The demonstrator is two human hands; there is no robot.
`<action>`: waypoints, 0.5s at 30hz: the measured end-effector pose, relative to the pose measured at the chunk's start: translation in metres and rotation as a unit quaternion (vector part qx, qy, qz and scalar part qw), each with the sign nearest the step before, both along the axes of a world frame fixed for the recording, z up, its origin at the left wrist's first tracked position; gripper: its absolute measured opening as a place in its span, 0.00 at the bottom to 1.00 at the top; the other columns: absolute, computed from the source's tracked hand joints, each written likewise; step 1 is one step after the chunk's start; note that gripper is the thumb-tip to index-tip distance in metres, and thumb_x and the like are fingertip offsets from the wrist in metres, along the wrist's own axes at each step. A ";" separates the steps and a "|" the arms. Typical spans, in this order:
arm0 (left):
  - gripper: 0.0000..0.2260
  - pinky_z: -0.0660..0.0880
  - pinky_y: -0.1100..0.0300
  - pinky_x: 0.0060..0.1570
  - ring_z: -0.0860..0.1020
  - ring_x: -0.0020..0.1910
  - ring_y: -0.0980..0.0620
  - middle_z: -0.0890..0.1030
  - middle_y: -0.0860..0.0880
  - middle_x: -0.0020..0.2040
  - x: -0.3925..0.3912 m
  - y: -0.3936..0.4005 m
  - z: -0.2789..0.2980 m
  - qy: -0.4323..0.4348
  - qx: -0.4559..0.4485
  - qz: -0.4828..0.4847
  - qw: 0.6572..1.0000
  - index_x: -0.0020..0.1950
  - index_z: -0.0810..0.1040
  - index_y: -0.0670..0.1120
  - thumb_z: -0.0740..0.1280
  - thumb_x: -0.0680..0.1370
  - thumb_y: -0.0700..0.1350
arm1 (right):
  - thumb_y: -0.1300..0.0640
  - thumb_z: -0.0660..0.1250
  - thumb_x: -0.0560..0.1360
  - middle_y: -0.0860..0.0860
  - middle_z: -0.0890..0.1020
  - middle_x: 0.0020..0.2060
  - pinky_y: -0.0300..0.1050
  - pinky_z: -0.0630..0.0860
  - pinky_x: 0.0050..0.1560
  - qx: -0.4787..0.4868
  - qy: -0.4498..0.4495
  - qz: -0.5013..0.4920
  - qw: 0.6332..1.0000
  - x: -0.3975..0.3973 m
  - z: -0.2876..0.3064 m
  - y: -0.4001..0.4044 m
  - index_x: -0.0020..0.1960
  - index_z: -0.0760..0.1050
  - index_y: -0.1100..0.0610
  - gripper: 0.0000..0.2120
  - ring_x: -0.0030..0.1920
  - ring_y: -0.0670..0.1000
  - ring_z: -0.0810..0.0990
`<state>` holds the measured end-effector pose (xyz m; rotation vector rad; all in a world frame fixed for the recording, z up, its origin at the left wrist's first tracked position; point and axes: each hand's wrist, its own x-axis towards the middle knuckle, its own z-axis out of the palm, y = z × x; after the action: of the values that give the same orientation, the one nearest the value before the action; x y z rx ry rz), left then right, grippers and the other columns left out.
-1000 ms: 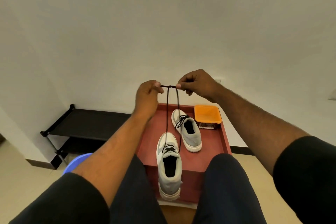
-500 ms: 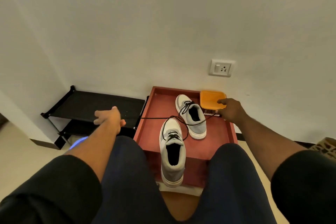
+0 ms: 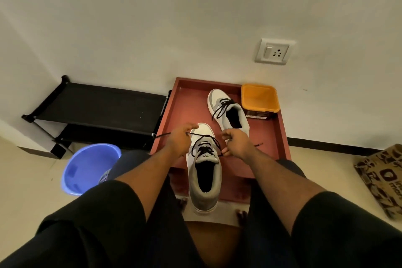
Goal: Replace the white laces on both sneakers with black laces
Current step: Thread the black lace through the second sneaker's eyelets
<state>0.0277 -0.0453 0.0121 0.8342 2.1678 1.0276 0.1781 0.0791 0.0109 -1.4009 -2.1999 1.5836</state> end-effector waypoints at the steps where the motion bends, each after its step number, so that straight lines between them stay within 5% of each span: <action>1: 0.24 0.72 0.61 0.23 0.75 0.28 0.46 0.77 0.38 0.49 -0.001 0.003 -0.005 0.007 -0.005 -0.010 1.000 0.65 0.76 0.45 0.54 0.77 0.26 | 0.77 0.47 0.75 0.57 0.72 0.64 0.44 0.78 0.27 -0.029 0.006 -0.018 0.999 0.000 -0.006 -0.003 0.69 0.68 0.62 0.27 0.30 0.54 0.78; 4: 0.25 0.78 0.50 0.45 0.78 0.50 0.34 0.78 0.34 0.59 -0.007 0.015 -0.015 0.019 -0.008 -0.028 0.999 0.67 0.75 0.42 0.56 0.75 0.25 | 0.76 0.46 0.76 0.54 0.71 0.63 0.44 0.77 0.26 -0.092 0.026 -0.054 0.994 0.001 -0.020 -0.005 0.71 0.66 0.62 0.27 0.30 0.55 0.77; 6: 0.19 0.77 0.48 0.54 0.78 0.56 0.37 0.78 0.38 0.60 -0.009 0.017 -0.023 0.012 -0.004 -0.022 1.000 0.66 0.76 0.41 0.61 0.77 0.29 | 0.77 0.48 0.77 0.55 0.77 0.53 0.41 0.76 0.26 -0.118 0.044 -0.050 0.991 0.003 -0.030 -0.006 0.68 0.69 0.64 0.24 0.29 0.52 0.77; 10: 0.05 0.78 0.59 0.42 0.79 0.40 0.49 0.83 0.44 0.46 -0.011 0.017 -0.035 0.035 -0.023 -0.002 0.999 0.51 0.82 0.41 0.70 0.76 0.37 | 0.71 0.61 0.76 0.52 0.81 0.36 0.42 0.74 0.40 -0.045 0.065 0.000 0.997 0.002 -0.046 -0.005 0.53 0.81 0.63 0.12 0.35 0.48 0.76; 12: 0.06 0.80 0.53 0.39 0.77 0.34 0.49 0.81 0.46 0.36 -0.012 0.017 -0.029 0.058 -0.005 0.023 0.998 0.40 0.81 0.42 0.70 0.77 0.41 | 0.66 0.66 0.75 0.49 0.80 0.31 0.42 0.72 0.39 0.013 0.048 0.006 0.999 0.005 -0.045 0.000 0.44 0.83 0.59 0.07 0.33 0.46 0.74; 15: 0.07 0.81 0.48 0.38 0.81 0.36 0.46 0.81 0.44 0.40 -0.018 0.006 -0.008 0.082 0.071 0.144 0.984 0.44 0.81 0.43 0.67 0.79 0.44 | 0.62 0.69 0.75 0.49 0.80 0.31 0.40 0.70 0.39 0.086 0.045 -0.030 0.995 0.016 -0.028 0.006 0.44 0.83 0.59 0.04 0.31 0.44 0.73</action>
<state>0.0094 -0.0396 0.0045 0.7022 2.4289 1.3106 0.1938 0.0854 -0.0167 -1.3073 -2.1622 1.3723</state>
